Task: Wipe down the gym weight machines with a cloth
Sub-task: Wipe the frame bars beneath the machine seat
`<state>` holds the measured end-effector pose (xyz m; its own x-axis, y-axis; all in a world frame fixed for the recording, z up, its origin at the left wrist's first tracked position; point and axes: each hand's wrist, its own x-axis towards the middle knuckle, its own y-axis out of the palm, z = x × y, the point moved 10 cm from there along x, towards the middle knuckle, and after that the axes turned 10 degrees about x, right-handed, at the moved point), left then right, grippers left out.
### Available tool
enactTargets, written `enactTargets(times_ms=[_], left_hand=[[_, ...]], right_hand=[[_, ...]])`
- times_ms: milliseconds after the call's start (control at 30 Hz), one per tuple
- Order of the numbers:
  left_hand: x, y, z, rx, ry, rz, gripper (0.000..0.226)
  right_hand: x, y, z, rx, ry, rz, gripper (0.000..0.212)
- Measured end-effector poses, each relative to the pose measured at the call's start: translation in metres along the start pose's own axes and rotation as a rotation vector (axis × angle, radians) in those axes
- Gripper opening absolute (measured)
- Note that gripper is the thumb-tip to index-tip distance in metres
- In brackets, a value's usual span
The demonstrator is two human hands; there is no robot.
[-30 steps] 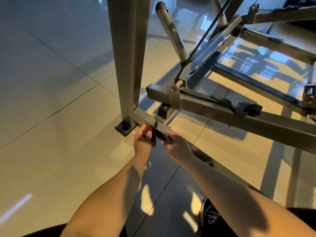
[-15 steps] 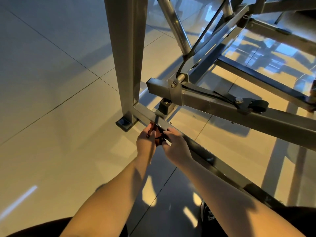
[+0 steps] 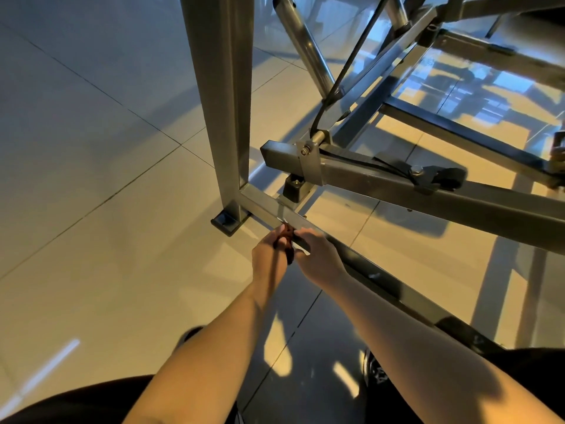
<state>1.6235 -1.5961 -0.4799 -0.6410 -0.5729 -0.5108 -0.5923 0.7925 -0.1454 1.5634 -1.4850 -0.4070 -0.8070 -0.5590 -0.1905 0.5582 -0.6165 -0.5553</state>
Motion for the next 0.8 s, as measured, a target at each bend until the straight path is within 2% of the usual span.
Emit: enactTargets(times_ms=[133,233,333,433,533,600,667,800], left_hand=[[-0.011,-0.001,0.006,-0.146,-0.002,0.0,0.023],[-0.01,-0.009,0.013,-0.129,-0.077,-0.046,0.018],[0.009,-0.011,0.004,0.09,0.056,-0.045,0.031],[0.021,-0.013,-0.01,0.161,0.091,-0.054,0.027],[0.022,-0.013,-0.017,0.152,0.06,-0.076,0.024],[0.012,-0.001,-0.005,0.014,0.035,-0.013,0.021],[0.01,0.002,-0.003,0.042,0.101,-0.012,0.021],[0.019,-0.003,-0.006,0.097,0.101,0.005,0.022]], right_hand=[[-0.008,0.002,-0.001,-0.021,0.048,0.023,0.036],[-0.013,0.001,-0.001,-0.054,0.058,0.027,0.042],[-0.014,-0.004,0.001,-0.077,0.04,0.01,0.043],[-0.014,-0.001,0.005,-0.094,0.027,0.087,0.043],[-0.011,0.003,0.006,-0.096,0.038,0.151,0.041],[-0.009,0.003,0.007,-0.098,0.037,0.149,0.038],[-0.01,0.002,0.008,-0.111,0.035,0.122,0.036],[-0.013,0.004,0.009,-0.116,0.031,0.098,0.036]])
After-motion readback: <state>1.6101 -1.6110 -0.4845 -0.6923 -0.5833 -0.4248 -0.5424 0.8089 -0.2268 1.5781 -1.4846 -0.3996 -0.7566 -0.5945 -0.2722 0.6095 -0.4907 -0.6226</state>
